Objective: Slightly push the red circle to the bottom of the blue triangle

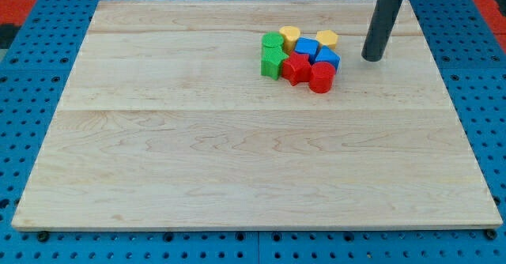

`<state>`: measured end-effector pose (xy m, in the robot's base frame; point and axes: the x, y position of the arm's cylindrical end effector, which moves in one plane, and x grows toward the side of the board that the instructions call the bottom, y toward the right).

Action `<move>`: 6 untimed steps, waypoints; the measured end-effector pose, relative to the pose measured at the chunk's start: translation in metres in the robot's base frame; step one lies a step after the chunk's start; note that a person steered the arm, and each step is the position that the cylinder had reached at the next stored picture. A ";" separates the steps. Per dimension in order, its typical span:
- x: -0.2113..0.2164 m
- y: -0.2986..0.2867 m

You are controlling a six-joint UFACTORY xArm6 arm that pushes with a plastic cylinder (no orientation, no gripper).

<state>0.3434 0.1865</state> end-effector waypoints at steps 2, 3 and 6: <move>0.007 -0.063; 0.007 -0.028; 0.070 -0.049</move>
